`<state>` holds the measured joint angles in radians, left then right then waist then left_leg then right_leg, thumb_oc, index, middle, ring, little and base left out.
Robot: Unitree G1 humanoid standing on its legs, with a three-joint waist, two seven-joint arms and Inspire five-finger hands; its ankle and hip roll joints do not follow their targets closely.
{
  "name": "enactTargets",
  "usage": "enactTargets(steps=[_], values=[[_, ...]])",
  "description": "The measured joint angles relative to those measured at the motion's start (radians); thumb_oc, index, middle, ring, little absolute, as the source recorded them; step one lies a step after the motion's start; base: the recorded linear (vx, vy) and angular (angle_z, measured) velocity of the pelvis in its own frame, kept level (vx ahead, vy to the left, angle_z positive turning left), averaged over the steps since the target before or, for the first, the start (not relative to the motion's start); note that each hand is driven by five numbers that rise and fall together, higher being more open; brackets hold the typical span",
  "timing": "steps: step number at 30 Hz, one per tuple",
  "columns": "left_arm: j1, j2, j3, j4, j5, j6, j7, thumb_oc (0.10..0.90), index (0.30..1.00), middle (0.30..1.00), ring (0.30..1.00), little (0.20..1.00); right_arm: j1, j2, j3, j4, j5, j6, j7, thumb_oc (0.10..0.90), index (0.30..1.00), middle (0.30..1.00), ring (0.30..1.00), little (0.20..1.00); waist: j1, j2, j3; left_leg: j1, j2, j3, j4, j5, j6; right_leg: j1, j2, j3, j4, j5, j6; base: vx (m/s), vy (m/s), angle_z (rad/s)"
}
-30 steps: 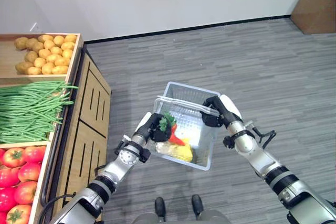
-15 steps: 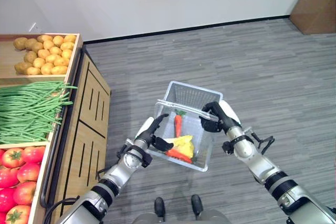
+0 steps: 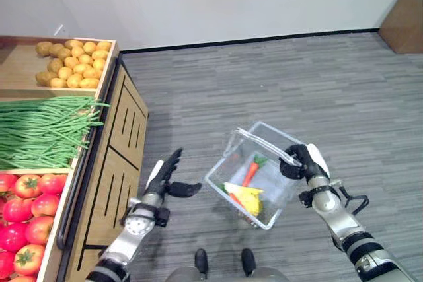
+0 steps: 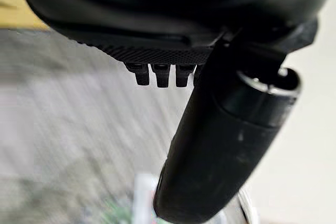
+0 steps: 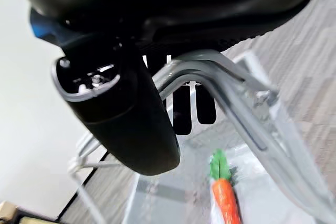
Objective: Get the vegetables into the basket
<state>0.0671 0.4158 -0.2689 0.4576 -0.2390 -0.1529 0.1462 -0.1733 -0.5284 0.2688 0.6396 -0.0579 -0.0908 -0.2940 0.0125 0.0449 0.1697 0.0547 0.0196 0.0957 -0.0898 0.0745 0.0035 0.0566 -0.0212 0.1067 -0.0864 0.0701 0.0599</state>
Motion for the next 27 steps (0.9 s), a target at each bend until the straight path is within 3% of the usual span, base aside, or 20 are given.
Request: enactTargets(steps=[3, 5, 7, 11, 12, 18, 27], values=[[0.032, -0.011, 0.039, 0.139, -0.002, 0.024, 0.005, 0.9, 1.0, 1.0, 1.0, 1.0, 0.011, 0.0, -0.024, 0.055, 0.0, 0.007, 0.0, 0.4, 0.3, 0.3, 0.3, 0.3, 0.002, 0.0, 0.0, -0.006, 0.0, -0.002, 0.0, 0.001, 0.0, -0.005, 0.0, -0.003, 0.0, 0.0, 0.0, 0.0, -0.001, 0.04], [0.045, -0.069, 0.091, 0.316, -0.025, 0.011, -0.002, 0.9, 1.0, 1.0, 1.0, 1.0, 0.022, 0.001, -0.032, 0.11, 0.0, 0.007, -0.008, 0.4, 0.3, 0.3, 0.3, 0.3, 0.003, 0.0, -0.003, -0.01, -0.002, -0.004, 0.001, 0.001, -0.001, -0.008, -0.002, -0.005, 0.0, 0.0, 0.0, -0.01, -0.002, 0.02], [0.04, -0.1, 0.088, 0.412, -0.034, 0.049, 0.001, 0.9, 1.0, 1.0, 1.0, 1.0, 0.022, 0.001, -0.034, 0.168, -0.001, 0.012, -0.008, 0.4, 0.3, 0.3, 0.3, 0.3, 0.004, -0.005, -0.003, -0.014, -0.003, -0.008, 0.001, 0.003, 0.0, -0.01, -0.003, -0.01, 0.0, 0.0, -0.001, 0.0, 0.0, 0.06], [0.03, -0.132, 0.084, 0.55, 0.041, 0.063, -0.004, 0.9, 1.0, 1.0, 1.0, 1.0, 0.021, 0.006, -0.048, 0.269, 0.0, 0.014, -0.008, 0.4, 0.3, 0.3, 0.3, 0.3, 0.005, -0.007, -0.004, -0.014, -0.003, -0.011, 0.0, 0.003, -0.001, -0.01, -0.003, -0.013, 0.0, -0.001, -0.002, 0.0, -0.001, 0.01], [-0.004, -0.15, 0.089, 0.664, 0.107, 0.053, 0.002, 0.9, 1.0, 1.0, 1.0, 1.0, 0.021, 0.011, -0.05, 0.342, 0.001, 0.003, -0.008, 0.4, 0.3, 0.3, 0.3, 0.3, 0.006, -0.009, -0.016, -0.014, -0.002, -0.011, 0.0, 0.003, -0.001, -0.01, -0.002, -0.013, 0.0, -0.003, -0.004, 0.0, 0.0, 0.0], [-0.035, -0.158, 0.056, 0.755, 0.308, 0.058, 0.051, 0.9, 1.0, 1.0, 1.0, 1.0, 0.022, 0.04, -0.094, 0.529, 0.028, -0.012, -0.007, 0.4, 0.3, 0.3, 0.3, 0.3, 0.005, -0.014, -0.047, -0.013, 0.002, -0.008, 0.0, 0.003, -0.002, -0.011, 0.001, -0.011, 0.0, -0.004, -0.007, 0.0, -0.011, -0.01], [-0.041, -0.177, 0.045, 0.795, 0.361, 0.066, 0.068, 0.9, 1.0, 1.0, 1.0, 1.0, 0.034, 0.059, -0.139, 0.679, 0.065, 0.001, 0.008, 0.4, 0.3, 0.3, 0.3, 0.3, 0.002, -0.018, -0.078, -0.012, 0.002, -0.005, 0.0, 0.002, -0.002, -0.011, 0.002, -0.009, 0.0, -0.005, -0.007, 0.0, -0.004, 0.0]])
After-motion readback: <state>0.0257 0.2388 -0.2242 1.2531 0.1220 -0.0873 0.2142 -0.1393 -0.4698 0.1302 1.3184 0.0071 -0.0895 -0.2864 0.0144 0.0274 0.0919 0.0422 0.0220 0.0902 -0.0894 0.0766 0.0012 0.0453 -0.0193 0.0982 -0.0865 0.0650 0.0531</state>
